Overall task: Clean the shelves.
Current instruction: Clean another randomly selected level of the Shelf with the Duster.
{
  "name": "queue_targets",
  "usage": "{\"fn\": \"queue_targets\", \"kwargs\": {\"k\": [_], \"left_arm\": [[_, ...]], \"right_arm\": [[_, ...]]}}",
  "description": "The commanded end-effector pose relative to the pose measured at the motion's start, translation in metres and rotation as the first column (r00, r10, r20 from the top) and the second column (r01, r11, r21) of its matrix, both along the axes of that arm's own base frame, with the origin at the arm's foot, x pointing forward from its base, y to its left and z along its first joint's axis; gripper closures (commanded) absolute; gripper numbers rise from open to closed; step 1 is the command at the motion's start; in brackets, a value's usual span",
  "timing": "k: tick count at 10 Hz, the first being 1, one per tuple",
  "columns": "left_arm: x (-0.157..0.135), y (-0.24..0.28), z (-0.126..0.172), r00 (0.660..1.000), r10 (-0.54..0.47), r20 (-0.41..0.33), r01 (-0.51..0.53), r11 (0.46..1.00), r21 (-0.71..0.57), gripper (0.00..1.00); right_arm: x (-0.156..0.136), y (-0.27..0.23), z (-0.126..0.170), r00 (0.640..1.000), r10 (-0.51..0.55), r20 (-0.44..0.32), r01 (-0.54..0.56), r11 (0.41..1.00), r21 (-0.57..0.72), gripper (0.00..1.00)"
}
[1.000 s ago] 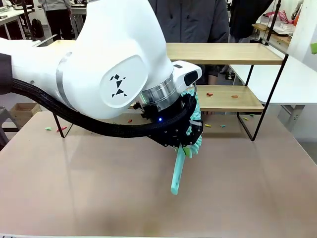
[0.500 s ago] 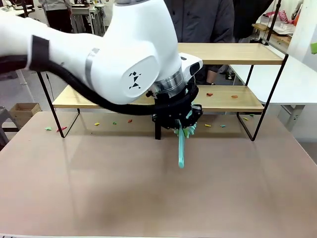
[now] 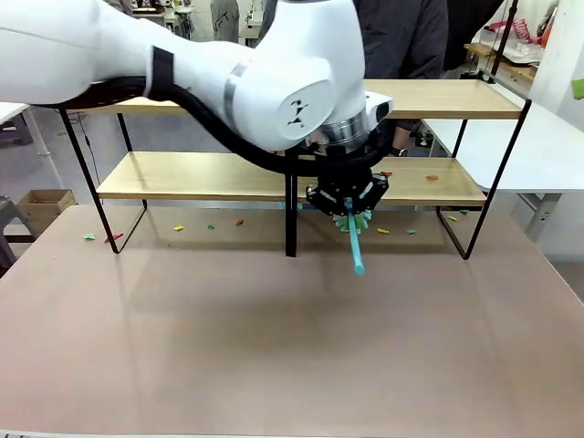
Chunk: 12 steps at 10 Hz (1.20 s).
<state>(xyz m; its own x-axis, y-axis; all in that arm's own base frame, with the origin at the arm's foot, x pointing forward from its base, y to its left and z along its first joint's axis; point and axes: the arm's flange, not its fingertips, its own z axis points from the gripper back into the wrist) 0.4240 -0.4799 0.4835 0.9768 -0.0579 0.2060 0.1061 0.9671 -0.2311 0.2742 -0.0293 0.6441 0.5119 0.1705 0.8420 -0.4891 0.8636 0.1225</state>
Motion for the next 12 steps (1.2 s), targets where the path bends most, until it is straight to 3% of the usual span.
{"fn": "queue_targets", "kwargs": {"k": [1,3,5,8,10,11,12], "left_arm": [[0.014,-0.024,0.010,0.998,-0.051,-0.036,0.052,0.999,0.010,0.87],[0.027,-0.038,0.015,0.990,-0.124,-0.067,0.124,0.992,0.002,0.87],[0.030,-0.051,0.015,0.947,-0.288,-0.142,0.289,0.957,-0.014,0.87],[0.033,-0.068,0.017,0.875,-0.461,-0.146,0.452,0.887,-0.092,0.87],[0.034,-0.074,0.015,0.793,-0.592,-0.142,0.576,0.805,-0.141,0.87],[0.036,-0.072,0.016,0.718,-0.682,-0.142,0.656,0.730,-0.192,0.87],[0.036,-0.064,0.019,0.601,-0.789,-0.128,0.736,0.609,-0.294,0.87]], "right_arm": [[0.001,-0.001,0.001,1.000,0.015,0.008,-0.015,1.000,0.006,0.00],[0.001,-0.001,0.001,1.000,0.015,0.008,-0.015,1.000,0.006,0.00],[0.001,-0.001,0.001,1.000,0.015,0.008,-0.015,1.000,0.006,0.00],[0.001,-0.001,0.001,1.000,0.015,0.008,-0.015,1.000,0.006,0.00],[0.001,-0.001,0.001,1.000,0.015,0.008,-0.015,1.000,0.006,0.00],[0.001,-0.001,0.001,1.000,0.015,0.008,-0.015,1.000,0.006,0.00],[0.001,-0.001,0.001,1.000,0.015,0.008,-0.015,1.000,0.006,0.00]]}}
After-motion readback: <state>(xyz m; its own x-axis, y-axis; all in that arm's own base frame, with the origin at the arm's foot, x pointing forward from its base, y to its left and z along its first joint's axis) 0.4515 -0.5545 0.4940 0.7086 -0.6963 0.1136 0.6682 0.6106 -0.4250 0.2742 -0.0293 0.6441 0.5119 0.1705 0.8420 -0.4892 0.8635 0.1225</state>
